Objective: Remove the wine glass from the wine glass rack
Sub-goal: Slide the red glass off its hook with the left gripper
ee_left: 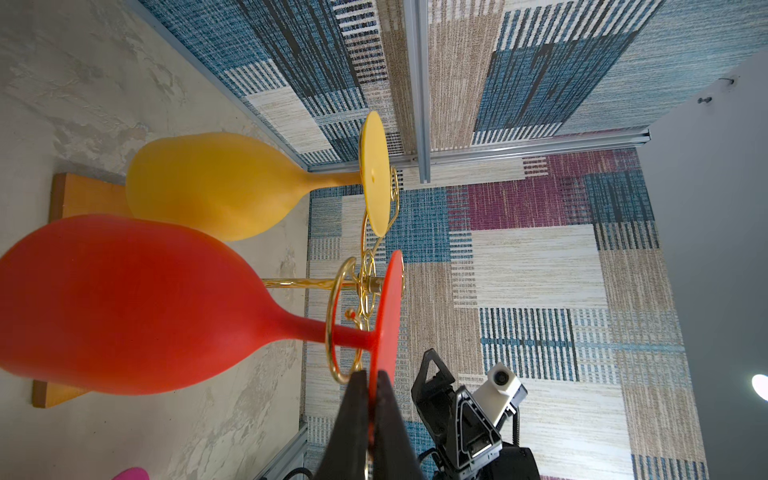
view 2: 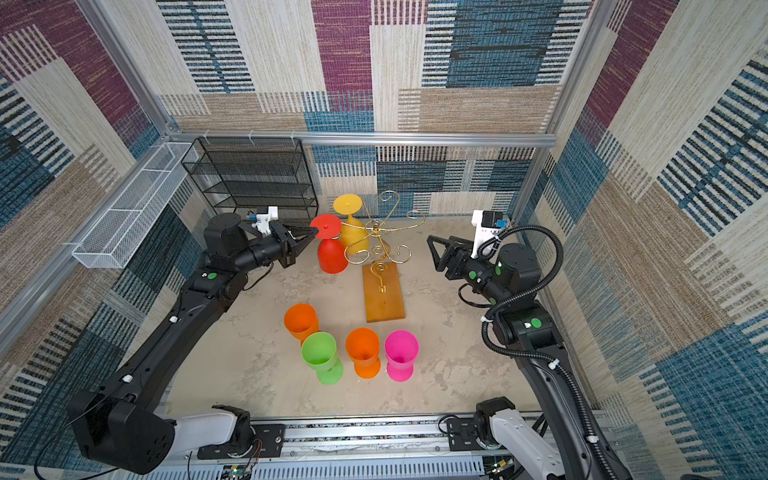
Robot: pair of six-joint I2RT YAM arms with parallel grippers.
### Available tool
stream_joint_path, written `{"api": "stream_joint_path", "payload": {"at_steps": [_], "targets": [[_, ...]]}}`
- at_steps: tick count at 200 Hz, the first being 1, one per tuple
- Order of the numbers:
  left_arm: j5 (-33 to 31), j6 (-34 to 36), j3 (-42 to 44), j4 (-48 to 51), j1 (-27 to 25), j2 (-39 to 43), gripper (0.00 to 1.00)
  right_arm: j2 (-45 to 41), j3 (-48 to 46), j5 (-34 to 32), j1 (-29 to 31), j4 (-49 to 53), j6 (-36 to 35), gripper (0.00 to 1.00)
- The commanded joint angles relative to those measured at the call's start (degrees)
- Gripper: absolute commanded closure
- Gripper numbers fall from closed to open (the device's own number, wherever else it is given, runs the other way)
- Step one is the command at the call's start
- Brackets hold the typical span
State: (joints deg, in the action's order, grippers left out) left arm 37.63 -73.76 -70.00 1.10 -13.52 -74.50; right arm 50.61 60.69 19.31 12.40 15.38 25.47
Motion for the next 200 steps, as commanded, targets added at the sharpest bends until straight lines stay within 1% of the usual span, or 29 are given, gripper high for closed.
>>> {"api": "stream_joint_path", "payload": {"at_steps": [1, 56, 105, 200], "targets": [[-0.4, -0.9, -0.8, -0.5, 0.0, -0.6, 1.00, -0.3, -0.3, -0.5, 0.0, -0.1, -0.5, 0.29], [-0.4, -1.0, -2.6, 0.8, -0.9, -1.8, 1.00, -0.6, -0.4, -1.0, 0.1, 0.2, -0.6, 0.29], [-1.5, 1.0, -5.2, 4.1, -1.6, -1.8, 1.00, -0.7, -0.9, -1.0, 0.1, 0.1, -0.5, 0.29], [-2.2, 1.1, -6.9, 4.2, -3.5, -4.5, 1.00, -1.5, -1.2, -1.2, 0.0, 0.4, -0.9, 0.28]]}}
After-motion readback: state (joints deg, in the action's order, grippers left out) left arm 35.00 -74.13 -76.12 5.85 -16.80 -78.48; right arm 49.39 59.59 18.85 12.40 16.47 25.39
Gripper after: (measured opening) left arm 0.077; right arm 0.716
